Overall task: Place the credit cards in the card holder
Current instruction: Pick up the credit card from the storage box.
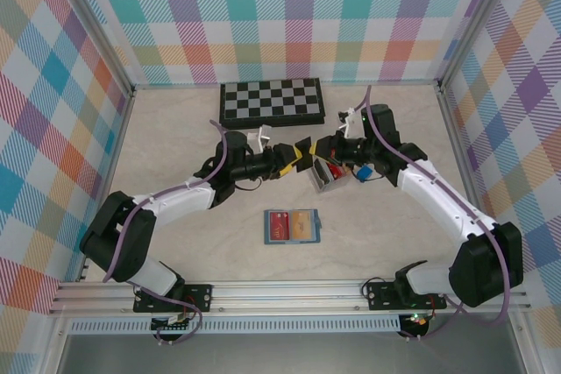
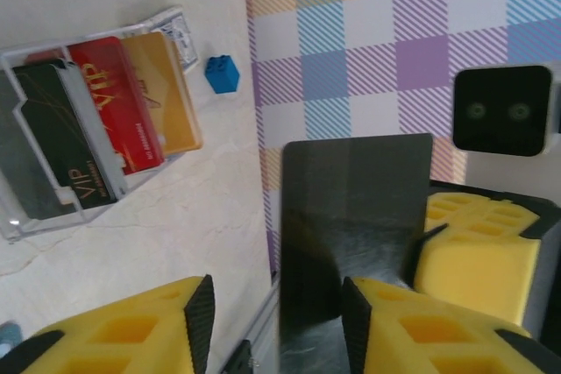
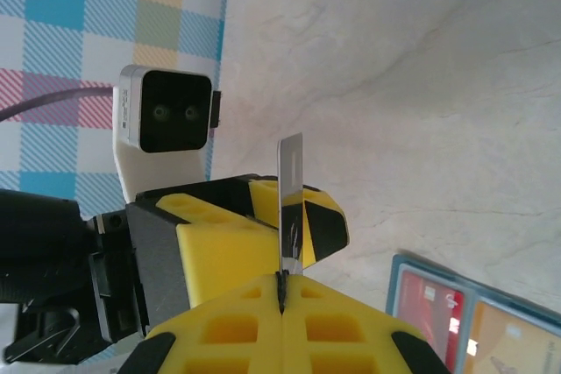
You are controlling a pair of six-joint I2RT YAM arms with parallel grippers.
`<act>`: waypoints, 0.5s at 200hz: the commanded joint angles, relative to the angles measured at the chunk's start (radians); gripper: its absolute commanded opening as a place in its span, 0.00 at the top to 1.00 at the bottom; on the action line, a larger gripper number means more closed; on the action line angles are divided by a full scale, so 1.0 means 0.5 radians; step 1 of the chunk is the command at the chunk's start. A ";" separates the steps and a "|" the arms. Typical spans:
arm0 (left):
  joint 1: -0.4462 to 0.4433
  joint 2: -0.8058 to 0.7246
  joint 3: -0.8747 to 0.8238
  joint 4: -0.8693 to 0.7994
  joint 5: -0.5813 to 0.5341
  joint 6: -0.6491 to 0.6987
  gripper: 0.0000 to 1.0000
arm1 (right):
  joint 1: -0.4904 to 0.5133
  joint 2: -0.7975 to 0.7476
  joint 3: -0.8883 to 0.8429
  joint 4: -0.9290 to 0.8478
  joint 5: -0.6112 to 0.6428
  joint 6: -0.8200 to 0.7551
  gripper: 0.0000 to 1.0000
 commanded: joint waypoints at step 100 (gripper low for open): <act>0.024 -0.089 0.021 0.160 0.067 -0.039 1.00 | -0.074 0.083 -0.050 0.159 -0.307 0.088 0.86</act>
